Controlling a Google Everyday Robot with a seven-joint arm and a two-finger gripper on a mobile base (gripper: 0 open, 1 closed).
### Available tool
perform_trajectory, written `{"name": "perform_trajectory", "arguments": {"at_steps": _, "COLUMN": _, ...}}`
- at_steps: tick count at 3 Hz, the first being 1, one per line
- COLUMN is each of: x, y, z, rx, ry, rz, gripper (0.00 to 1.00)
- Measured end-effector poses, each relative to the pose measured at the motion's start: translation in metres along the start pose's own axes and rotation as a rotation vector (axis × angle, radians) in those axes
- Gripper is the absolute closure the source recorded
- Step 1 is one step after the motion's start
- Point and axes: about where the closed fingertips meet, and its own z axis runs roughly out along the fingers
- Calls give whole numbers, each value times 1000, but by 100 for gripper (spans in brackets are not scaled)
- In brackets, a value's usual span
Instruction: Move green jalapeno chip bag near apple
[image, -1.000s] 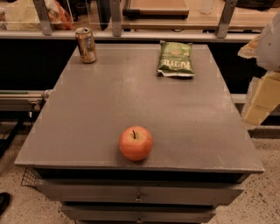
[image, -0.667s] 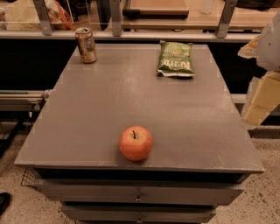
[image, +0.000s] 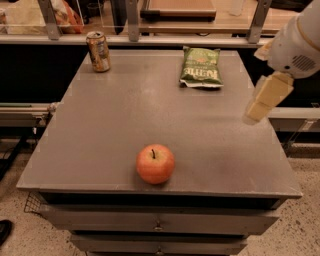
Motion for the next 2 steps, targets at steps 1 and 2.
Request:
{"name": "perform_trajectory", "arguments": {"at_steps": 1, "x": -19, "y": -62, "z": 43, "rx": 25, "ry": -149, "rz": 114, "gripper": 0}}
{"name": "perform_trajectory", "arguments": {"at_steps": 2, "x": -36, "y": -114, "z": 90, "rx": 48, "ry": -301, "rz": 246, "gripper": 0}}
